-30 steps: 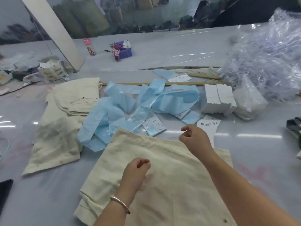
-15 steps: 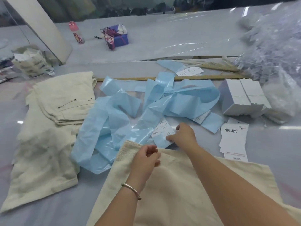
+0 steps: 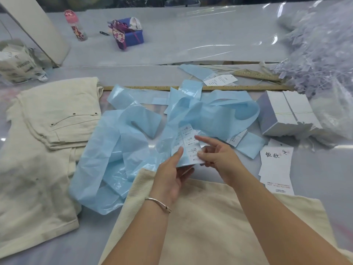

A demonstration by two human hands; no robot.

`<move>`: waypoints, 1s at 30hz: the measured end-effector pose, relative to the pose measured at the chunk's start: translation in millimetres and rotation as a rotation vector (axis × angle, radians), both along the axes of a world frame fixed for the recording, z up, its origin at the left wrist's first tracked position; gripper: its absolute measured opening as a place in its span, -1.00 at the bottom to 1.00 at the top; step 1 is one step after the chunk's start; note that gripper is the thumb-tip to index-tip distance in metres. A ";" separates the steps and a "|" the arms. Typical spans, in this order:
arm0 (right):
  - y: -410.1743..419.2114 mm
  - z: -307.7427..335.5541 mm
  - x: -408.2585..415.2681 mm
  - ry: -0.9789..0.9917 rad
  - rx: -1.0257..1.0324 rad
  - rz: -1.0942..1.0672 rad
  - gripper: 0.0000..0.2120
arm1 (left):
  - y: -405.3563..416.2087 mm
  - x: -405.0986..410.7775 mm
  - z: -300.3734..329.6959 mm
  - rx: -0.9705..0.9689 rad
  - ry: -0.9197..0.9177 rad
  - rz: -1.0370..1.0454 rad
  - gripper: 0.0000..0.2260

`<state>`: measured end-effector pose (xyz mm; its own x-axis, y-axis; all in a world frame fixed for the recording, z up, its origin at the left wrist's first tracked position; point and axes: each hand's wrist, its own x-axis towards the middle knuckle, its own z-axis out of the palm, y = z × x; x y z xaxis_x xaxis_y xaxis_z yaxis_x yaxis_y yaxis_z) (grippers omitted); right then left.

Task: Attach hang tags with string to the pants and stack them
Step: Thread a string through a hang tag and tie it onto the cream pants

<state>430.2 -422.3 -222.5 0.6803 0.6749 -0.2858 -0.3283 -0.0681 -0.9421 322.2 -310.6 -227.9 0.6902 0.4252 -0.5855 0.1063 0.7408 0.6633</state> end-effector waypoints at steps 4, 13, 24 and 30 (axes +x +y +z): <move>2.4 -2.9 -6.4 -0.190 -0.186 0.052 -0.59 | 8.2 7.9 -9.9 -0.025 0.040 0.027 -0.72; 12.7 -11.4 -7.9 -0.779 -0.510 0.046 -0.83 | 13.5 2.9 -26.5 -0.070 -0.012 -0.022 -0.72; 21.9 -16.3 -16.7 -1.004 -0.480 -0.028 -0.87 | 16.3 1.4 -30.1 -0.084 -0.016 -0.074 -0.69; 23.7 -13.0 -15.0 -1.039 -0.472 -0.011 -0.91 | 16.9 2.9 -30.6 -0.104 -0.013 -0.064 -0.70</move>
